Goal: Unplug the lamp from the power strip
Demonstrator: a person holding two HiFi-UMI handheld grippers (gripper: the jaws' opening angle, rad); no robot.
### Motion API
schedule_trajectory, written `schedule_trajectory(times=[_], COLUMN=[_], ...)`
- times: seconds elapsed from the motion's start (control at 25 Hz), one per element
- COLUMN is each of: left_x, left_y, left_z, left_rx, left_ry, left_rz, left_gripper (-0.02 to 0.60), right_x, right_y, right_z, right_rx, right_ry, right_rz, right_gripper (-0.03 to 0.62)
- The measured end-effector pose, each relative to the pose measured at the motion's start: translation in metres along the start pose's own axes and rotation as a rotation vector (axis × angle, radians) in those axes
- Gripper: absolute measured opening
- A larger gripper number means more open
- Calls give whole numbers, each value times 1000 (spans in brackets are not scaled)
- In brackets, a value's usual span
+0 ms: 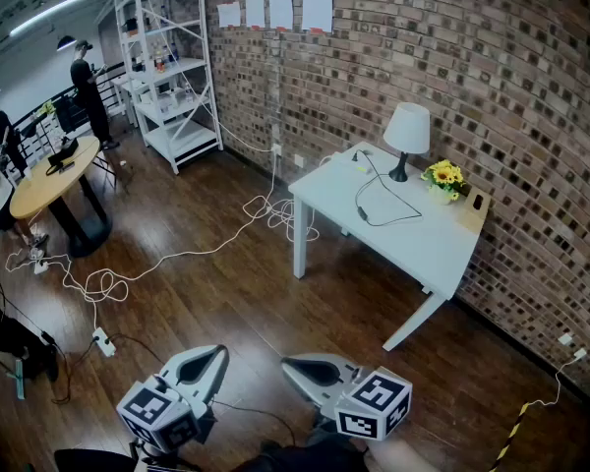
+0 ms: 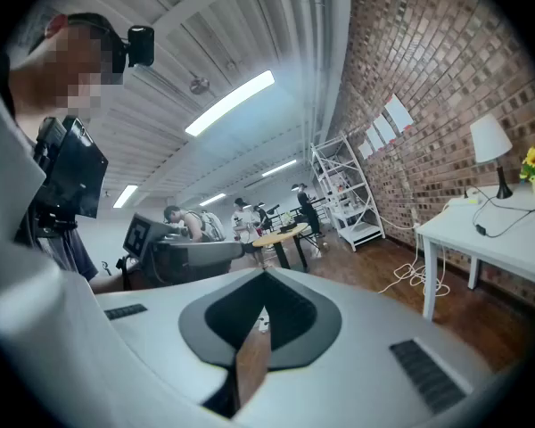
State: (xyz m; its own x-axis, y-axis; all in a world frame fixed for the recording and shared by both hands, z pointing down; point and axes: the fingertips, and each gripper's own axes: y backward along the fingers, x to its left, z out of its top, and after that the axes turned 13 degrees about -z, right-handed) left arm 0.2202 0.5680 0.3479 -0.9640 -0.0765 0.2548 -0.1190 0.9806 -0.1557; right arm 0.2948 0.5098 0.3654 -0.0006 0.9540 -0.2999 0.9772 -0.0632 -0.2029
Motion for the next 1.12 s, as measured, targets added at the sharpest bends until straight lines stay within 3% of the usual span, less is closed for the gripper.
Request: schedule_trajectory(times=[0.16,0.4,0.72,0.96,1.12], left_x=[3,-8,-25,-44,-44], left_y=[-44,-115,-185,-217,-221], left_z=[35,84,79,74,71], left_rx=[-8,-2,5,58,70], left_ry=[-45,-179,-36,-57,-91], left_rz=[-7,-16,-83,-147,-146], left_gripper=[11,11,11,11,11], right_x=[-44,-100,-159,-182,-184], right_y=[4,13,28,36,33], right_z=[18,51,62,61,59], right_rx=[0,-40,-58,-53,-35], right_ry=[41,46,-8,-34,-18], right_rz=[9,46,79,88,89], right_gripper=[-5,-5,-5,-5,-5])
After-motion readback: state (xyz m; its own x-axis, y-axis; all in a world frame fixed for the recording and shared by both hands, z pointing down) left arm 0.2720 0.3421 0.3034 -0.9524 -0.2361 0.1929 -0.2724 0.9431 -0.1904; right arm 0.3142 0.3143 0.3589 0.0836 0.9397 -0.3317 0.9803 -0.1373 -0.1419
